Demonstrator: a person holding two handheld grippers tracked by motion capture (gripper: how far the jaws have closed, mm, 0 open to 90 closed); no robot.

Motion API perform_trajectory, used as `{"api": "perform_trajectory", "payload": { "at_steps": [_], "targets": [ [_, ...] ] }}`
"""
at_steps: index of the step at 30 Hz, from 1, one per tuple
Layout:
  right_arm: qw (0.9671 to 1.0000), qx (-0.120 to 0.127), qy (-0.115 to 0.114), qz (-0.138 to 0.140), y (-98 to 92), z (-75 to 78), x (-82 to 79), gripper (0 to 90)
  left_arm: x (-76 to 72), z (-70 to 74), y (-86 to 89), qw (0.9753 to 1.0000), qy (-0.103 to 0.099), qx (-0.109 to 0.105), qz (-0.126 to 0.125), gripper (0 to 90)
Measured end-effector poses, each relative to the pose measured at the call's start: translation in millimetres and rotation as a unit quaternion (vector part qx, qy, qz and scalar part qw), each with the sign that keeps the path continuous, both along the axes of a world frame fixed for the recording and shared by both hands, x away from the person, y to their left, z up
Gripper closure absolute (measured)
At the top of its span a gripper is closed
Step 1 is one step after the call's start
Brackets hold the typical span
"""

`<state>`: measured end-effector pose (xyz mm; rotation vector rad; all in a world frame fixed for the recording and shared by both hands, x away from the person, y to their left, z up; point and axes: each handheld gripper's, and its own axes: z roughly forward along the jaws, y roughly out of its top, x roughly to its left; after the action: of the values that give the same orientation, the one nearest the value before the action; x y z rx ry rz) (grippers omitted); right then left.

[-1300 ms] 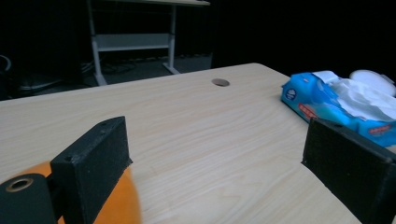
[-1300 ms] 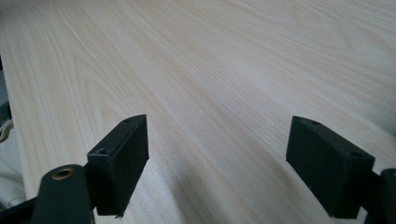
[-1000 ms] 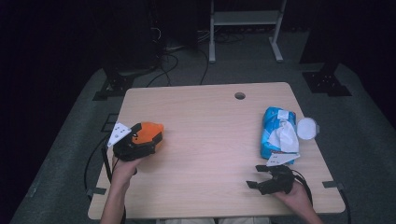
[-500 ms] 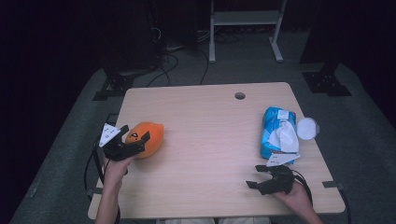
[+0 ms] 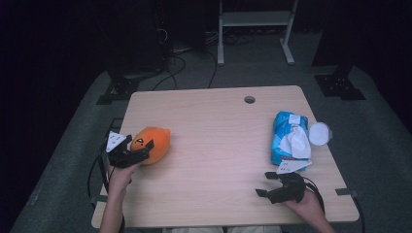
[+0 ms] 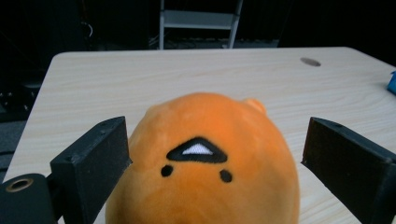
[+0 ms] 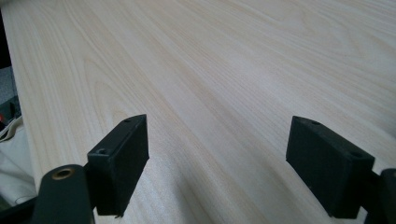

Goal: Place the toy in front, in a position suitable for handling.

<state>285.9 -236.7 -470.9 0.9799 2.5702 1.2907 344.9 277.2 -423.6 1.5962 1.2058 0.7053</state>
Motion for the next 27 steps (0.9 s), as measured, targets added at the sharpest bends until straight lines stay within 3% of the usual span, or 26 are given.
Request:
{"api": "perform_trajectory", "payload": {
  "at_steps": [3, 7, 12, 18, 24, 27],
  "targets": [
    [1.0, 0.0, -0.001, 0.001, -0.1, 0.1, 0.0, 20.0, 1.3, -3.2, -0.7, 1.0, 0.008, 0.004, -0.001, 6.8],
    [1.0, 0.0, -0.002, 0.001, -0.4, 0.8, -0.4, 20.0, 3.5, -9.5, -3.2, 0.9995, 0.015, 0.027, 0.003, 6.8],
    [1.0, 0.0, -0.002, 0.001, -0.3, 1.2, -0.8, 20.0, 4.3, -13.2, -4.0, 0.9993, 0.024, 0.03, 0.004, 7.8],
    [1.0, 0.0, -0.003, 0.003, 0.5, 1.2, -1.1, 20.0, 3.4, -14.2, -7.9, 0.9985, 0.026, 0.047, -0.002, 14.1],
    [1.0, 0.0, -0.002, 0.003, 1.4, 0.9, -1.4, 20.0, 1.2, -13.8, -12.6, 0.9968, 0.025, 0.074, -0.013, 32.5],
    [1.0, 0.0, -0.002, 0.003, 1.3, 1.1, -1.5, 20.0, -0.1, -13.4, -13.3, 0.9962, 0.023, 0.082, -0.017, 34.9]
  ]
}}
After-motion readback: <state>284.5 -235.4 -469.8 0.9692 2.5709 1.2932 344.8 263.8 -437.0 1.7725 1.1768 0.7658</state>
